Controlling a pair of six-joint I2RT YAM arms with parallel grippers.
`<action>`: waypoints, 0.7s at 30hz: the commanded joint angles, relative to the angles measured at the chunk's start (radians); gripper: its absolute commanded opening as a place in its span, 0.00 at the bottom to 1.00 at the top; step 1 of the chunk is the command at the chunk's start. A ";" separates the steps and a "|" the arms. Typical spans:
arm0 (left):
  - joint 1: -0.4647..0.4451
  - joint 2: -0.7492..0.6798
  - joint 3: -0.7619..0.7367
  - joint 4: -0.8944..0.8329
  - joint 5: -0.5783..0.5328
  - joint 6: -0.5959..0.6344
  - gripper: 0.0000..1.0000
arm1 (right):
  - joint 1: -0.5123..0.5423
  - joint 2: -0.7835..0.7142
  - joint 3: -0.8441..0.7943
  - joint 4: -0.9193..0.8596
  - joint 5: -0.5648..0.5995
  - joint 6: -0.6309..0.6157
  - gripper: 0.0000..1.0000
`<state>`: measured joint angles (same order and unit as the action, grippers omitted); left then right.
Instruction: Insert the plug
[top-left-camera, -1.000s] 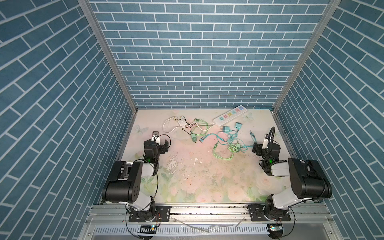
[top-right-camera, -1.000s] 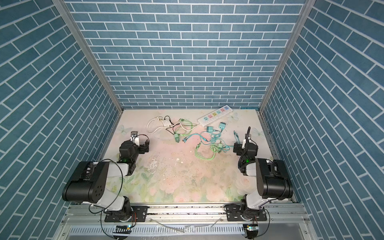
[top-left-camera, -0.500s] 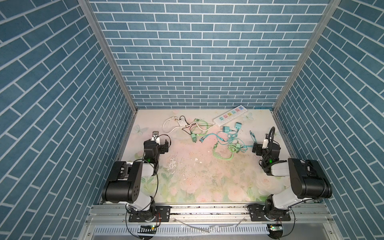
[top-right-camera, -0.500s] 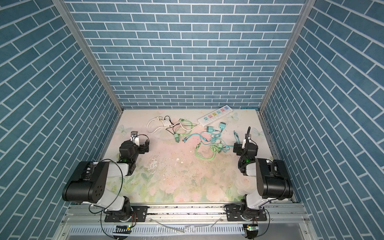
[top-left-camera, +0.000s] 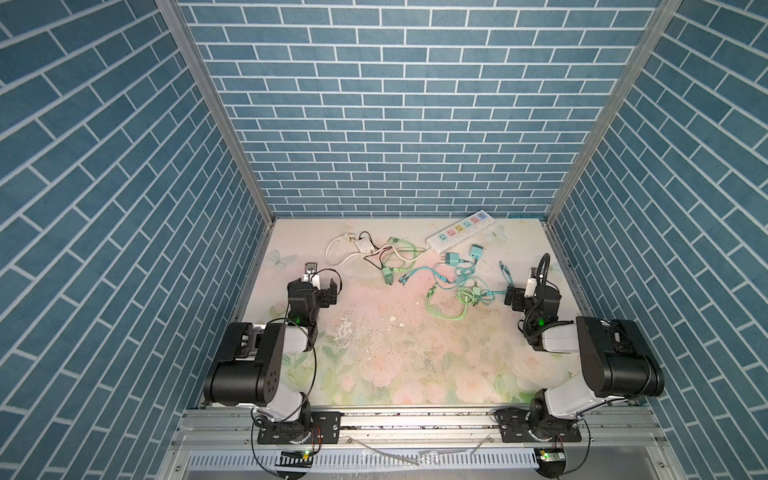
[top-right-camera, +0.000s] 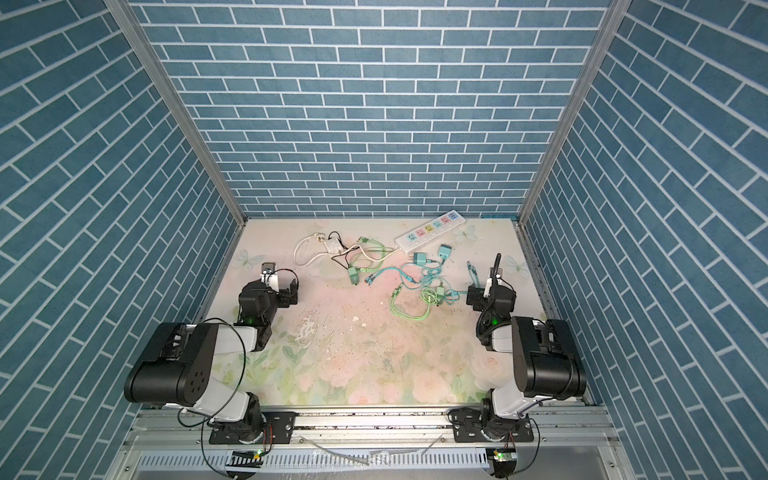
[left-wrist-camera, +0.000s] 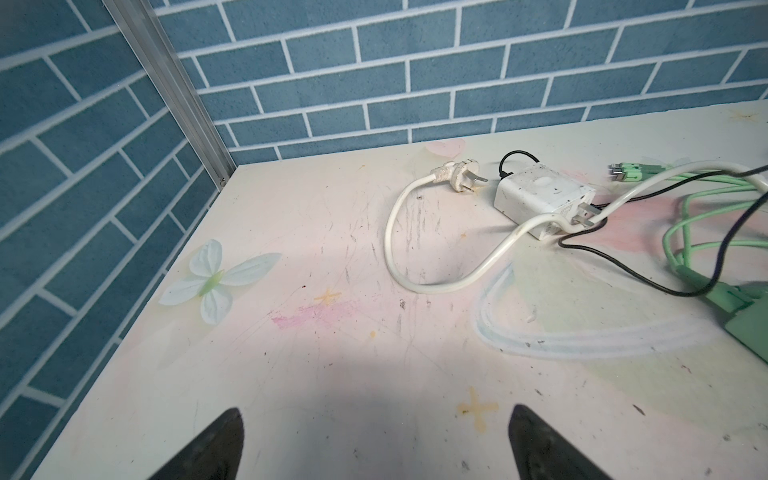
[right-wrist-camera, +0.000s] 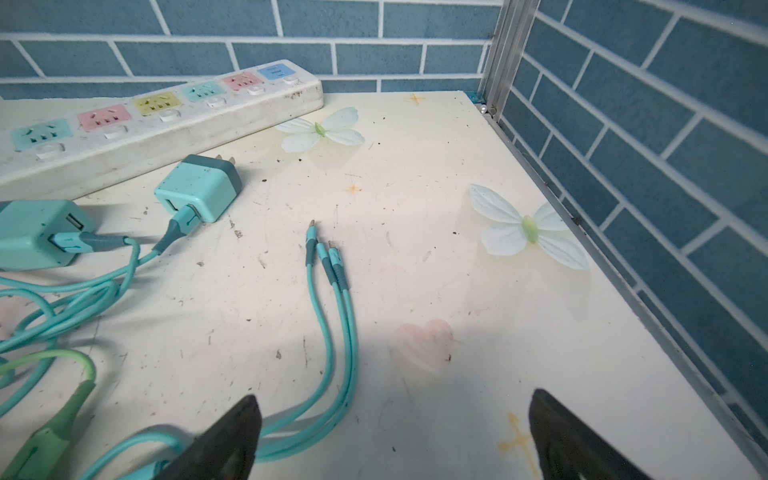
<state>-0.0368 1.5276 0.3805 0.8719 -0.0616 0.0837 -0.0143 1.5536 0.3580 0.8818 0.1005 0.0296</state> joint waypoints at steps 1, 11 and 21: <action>0.003 0.000 0.009 -0.014 0.006 -0.002 1.00 | -0.003 -0.012 0.026 0.000 -0.008 0.017 0.99; -0.028 -0.105 0.164 -0.385 -0.099 -0.024 1.00 | 0.004 -0.126 0.081 -0.203 0.062 0.031 0.99; -0.031 -0.179 0.468 -0.975 -0.099 -0.225 1.00 | 0.127 -0.163 0.477 -0.873 0.185 0.113 0.99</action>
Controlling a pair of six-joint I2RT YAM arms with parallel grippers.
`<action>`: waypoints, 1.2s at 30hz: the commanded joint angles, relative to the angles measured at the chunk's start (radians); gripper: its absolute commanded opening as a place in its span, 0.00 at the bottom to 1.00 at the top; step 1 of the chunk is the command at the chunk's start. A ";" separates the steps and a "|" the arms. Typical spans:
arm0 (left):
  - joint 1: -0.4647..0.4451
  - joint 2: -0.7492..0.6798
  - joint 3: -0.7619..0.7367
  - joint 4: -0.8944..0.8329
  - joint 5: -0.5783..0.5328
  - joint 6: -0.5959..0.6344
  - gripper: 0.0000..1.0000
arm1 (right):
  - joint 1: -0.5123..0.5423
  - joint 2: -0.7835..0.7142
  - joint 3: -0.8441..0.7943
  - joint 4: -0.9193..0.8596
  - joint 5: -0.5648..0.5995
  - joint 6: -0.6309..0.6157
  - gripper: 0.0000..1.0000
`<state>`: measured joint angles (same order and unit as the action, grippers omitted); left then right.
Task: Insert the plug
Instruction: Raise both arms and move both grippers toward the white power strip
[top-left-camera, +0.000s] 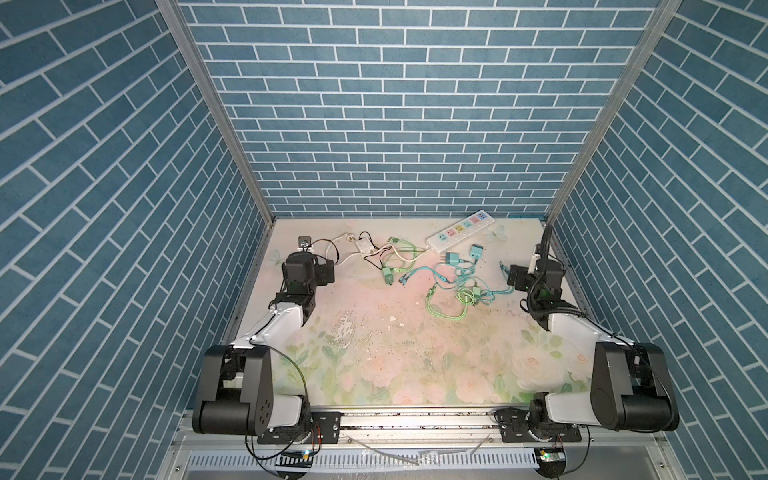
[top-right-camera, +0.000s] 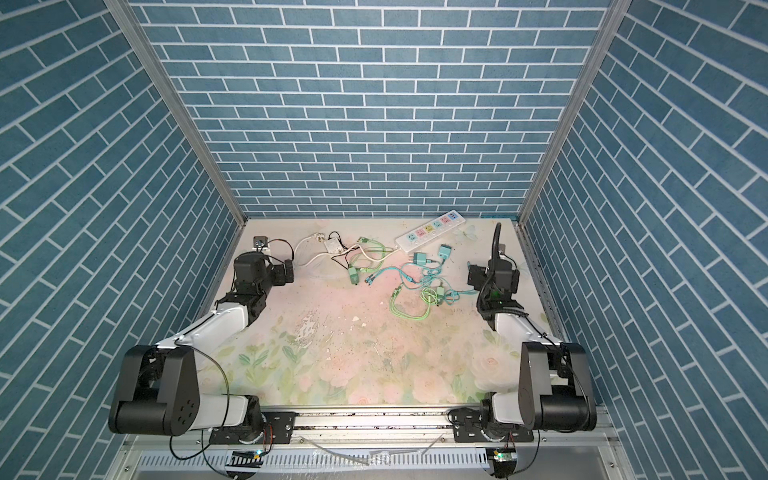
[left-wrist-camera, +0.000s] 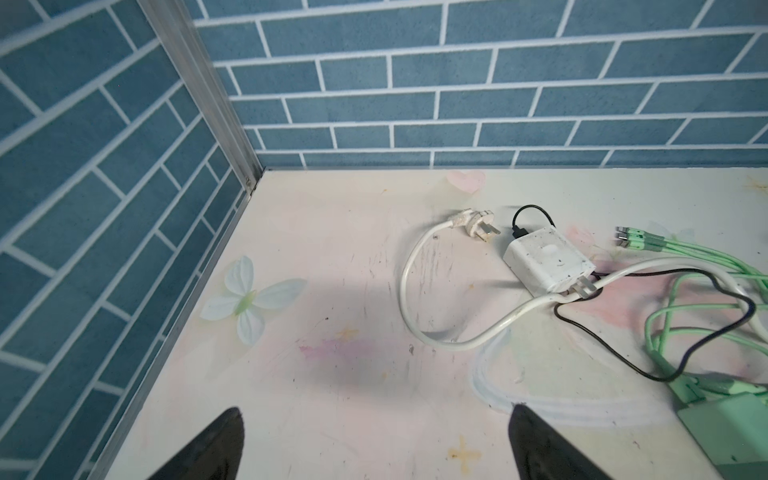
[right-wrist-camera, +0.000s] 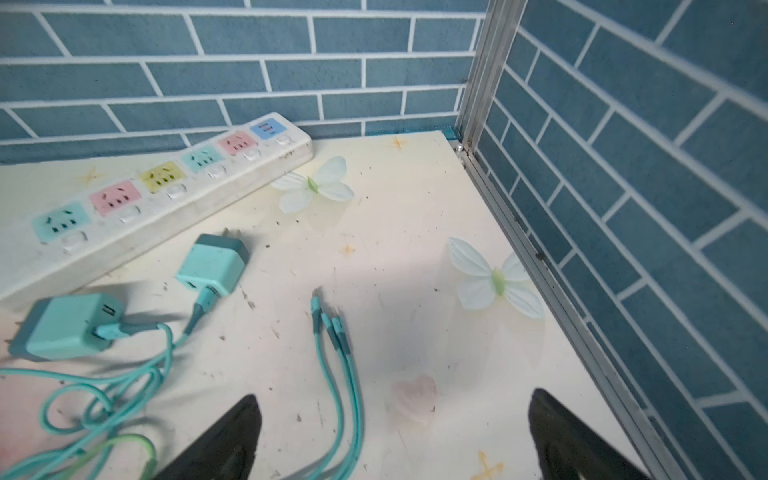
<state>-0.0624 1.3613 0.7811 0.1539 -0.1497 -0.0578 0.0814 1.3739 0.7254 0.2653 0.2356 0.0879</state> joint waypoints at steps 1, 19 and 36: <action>-0.005 -0.009 0.095 -0.296 0.002 -0.093 1.00 | 0.044 0.043 0.171 -0.320 0.046 0.090 0.99; -0.204 0.116 0.357 -0.547 -0.041 0.017 1.00 | 0.133 0.740 1.011 -0.642 -0.180 0.699 0.95; -0.336 0.234 0.484 -0.614 -0.048 0.009 1.00 | 0.193 1.247 1.810 -1.010 -0.045 0.830 0.90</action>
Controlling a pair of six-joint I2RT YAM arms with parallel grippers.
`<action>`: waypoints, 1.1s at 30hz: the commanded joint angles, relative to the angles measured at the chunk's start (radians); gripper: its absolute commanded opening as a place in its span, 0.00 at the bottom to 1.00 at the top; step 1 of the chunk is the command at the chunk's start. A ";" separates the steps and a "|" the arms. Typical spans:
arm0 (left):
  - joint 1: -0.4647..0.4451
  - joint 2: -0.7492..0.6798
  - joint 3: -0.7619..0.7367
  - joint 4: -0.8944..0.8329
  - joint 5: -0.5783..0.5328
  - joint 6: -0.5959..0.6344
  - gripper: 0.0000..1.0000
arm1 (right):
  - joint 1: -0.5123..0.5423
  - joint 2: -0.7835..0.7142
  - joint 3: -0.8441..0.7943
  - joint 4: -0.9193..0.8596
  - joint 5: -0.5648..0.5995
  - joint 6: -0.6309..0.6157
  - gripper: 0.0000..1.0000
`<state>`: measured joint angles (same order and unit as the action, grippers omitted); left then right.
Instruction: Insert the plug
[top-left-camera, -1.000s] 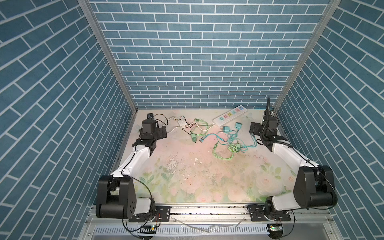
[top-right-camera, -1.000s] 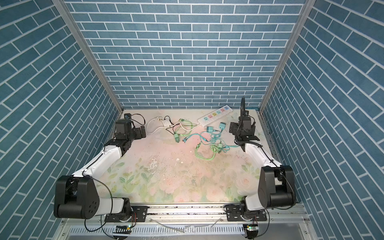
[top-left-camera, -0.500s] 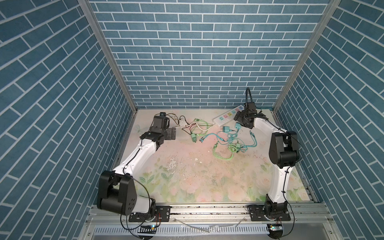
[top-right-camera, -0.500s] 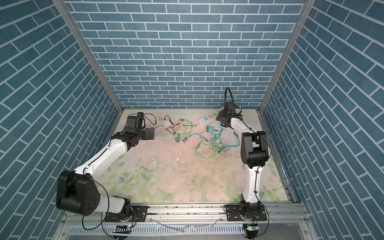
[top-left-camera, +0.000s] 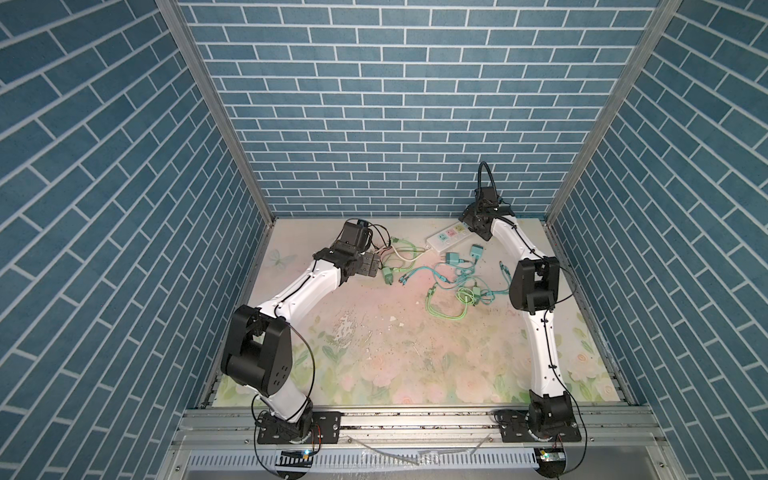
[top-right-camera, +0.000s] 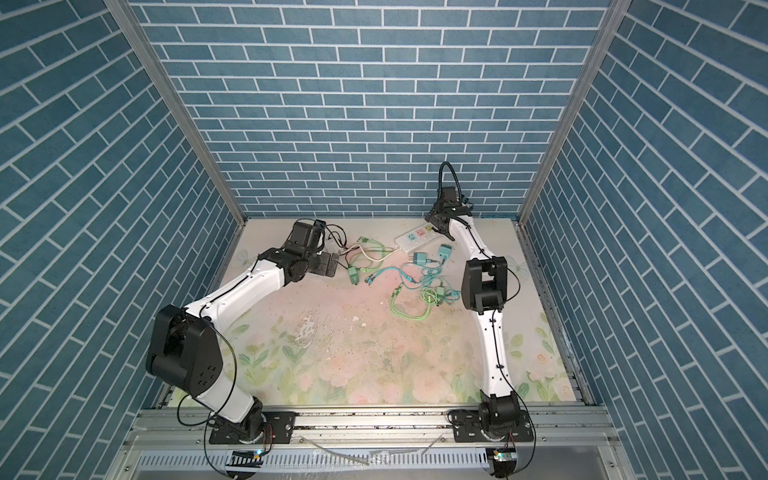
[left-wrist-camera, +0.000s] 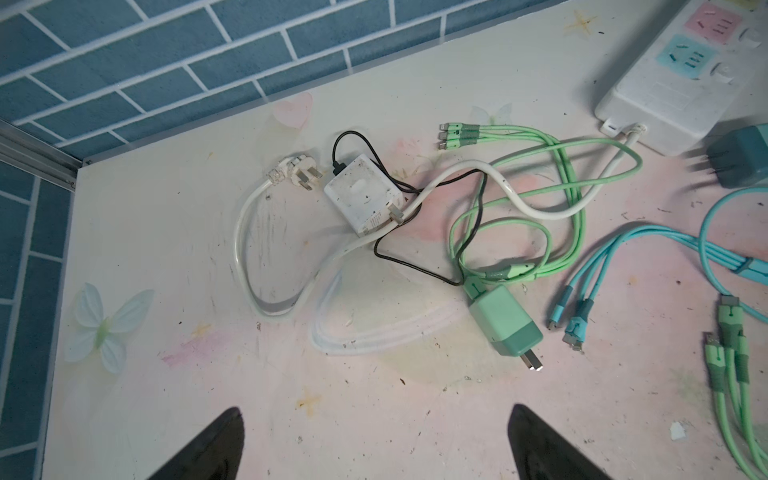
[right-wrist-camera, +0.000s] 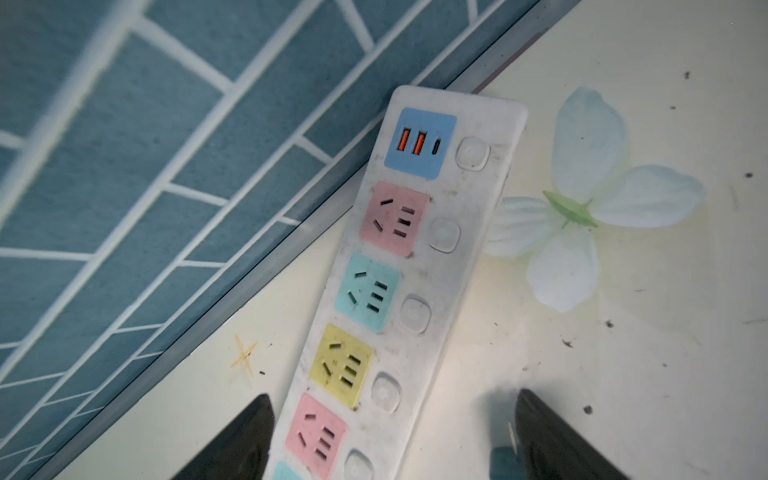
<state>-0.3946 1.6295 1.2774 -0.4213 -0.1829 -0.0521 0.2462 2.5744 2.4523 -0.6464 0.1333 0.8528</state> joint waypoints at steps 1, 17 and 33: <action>-0.004 -0.053 -0.032 -0.035 -0.013 -0.001 1.00 | 0.035 0.061 0.101 -0.093 0.072 0.061 0.90; -0.004 -0.300 -0.202 -0.060 0.050 -0.053 1.00 | 0.062 0.190 0.202 -0.055 0.101 0.168 0.90; -0.004 -0.364 -0.230 -0.129 0.062 -0.060 1.00 | 0.082 0.288 0.250 0.028 0.082 0.237 0.86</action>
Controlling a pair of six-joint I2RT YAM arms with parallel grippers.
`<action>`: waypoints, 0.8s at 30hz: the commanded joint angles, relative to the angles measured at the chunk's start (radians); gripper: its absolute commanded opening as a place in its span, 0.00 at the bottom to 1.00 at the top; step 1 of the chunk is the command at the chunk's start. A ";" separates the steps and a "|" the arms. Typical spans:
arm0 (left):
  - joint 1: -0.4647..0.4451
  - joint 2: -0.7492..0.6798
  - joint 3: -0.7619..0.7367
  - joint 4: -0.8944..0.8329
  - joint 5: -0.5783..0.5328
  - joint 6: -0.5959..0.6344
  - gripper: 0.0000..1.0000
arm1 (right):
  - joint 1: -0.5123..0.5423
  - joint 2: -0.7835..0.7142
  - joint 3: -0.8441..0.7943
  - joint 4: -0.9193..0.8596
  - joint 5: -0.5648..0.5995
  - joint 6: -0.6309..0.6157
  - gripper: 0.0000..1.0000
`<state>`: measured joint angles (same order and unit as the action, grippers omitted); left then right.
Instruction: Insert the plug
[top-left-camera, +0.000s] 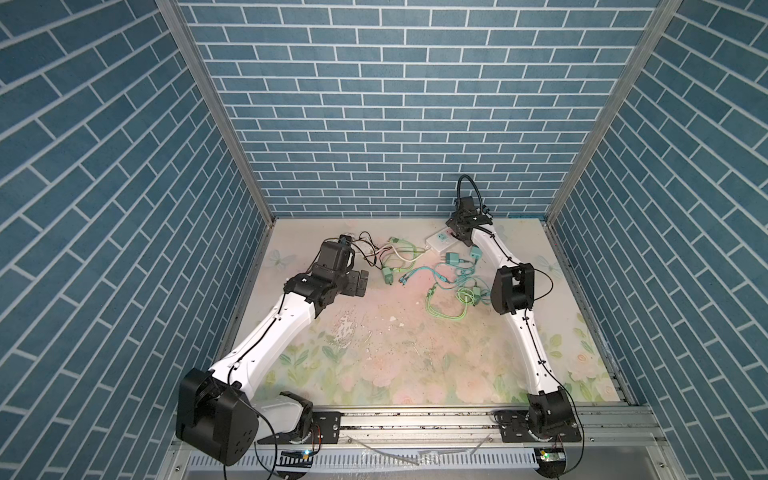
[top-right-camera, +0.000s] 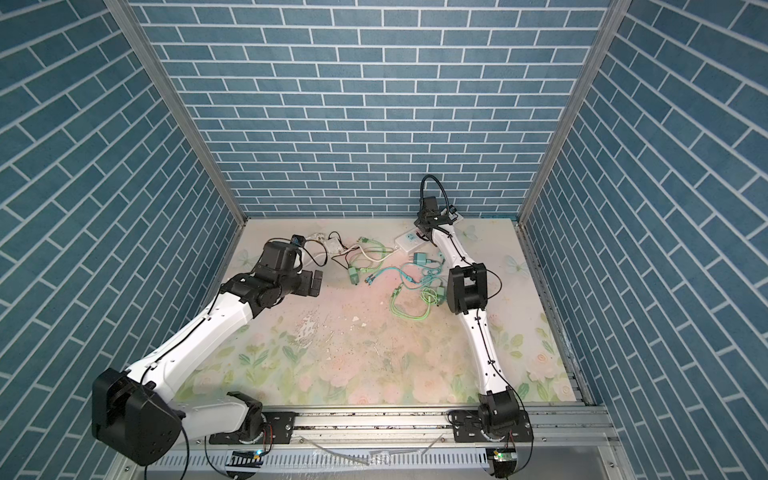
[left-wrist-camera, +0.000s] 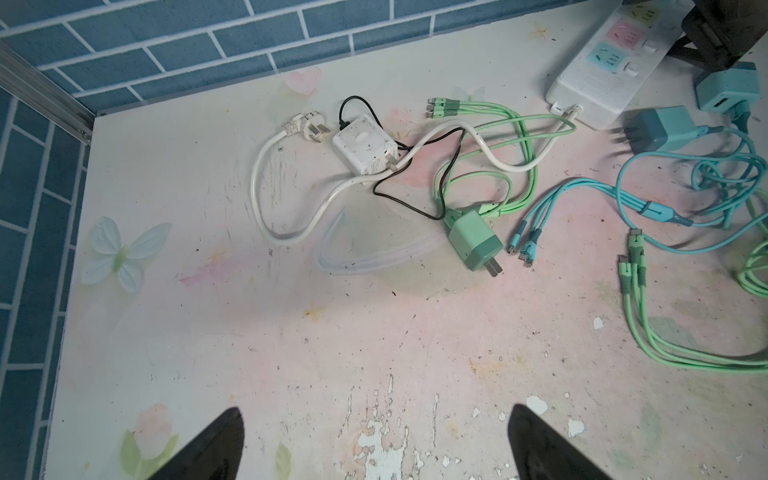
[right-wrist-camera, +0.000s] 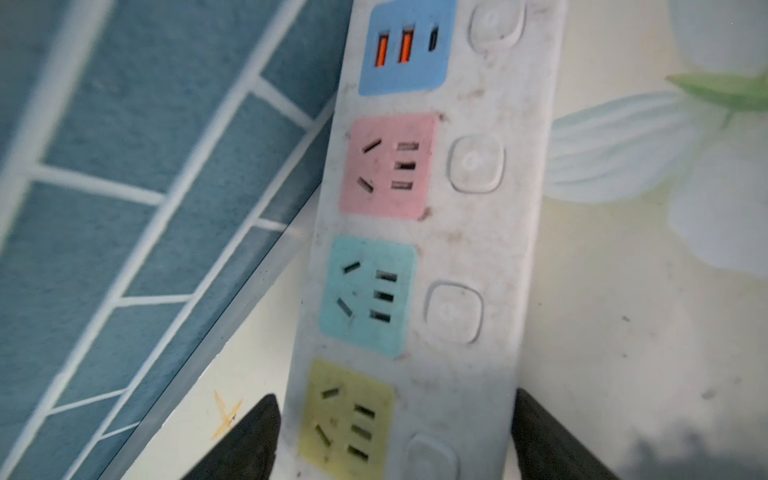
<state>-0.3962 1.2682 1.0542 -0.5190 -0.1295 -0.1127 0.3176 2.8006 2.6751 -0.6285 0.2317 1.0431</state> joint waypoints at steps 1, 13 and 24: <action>-0.003 -0.003 -0.006 -0.031 0.011 0.000 1.00 | 0.011 0.067 0.029 0.027 -0.029 0.039 0.83; -0.003 0.104 0.034 0.055 0.016 0.021 1.00 | 0.105 0.020 -0.080 0.000 -0.217 -0.027 0.45; -0.003 0.368 0.258 0.117 0.097 0.030 1.00 | 0.168 -0.106 -0.305 0.094 -0.314 -0.034 0.36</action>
<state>-0.3962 1.5913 1.2465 -0.4313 -0.0658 -0.0948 0.4709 2.7064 2.4794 -0.4870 -0.0181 1.0447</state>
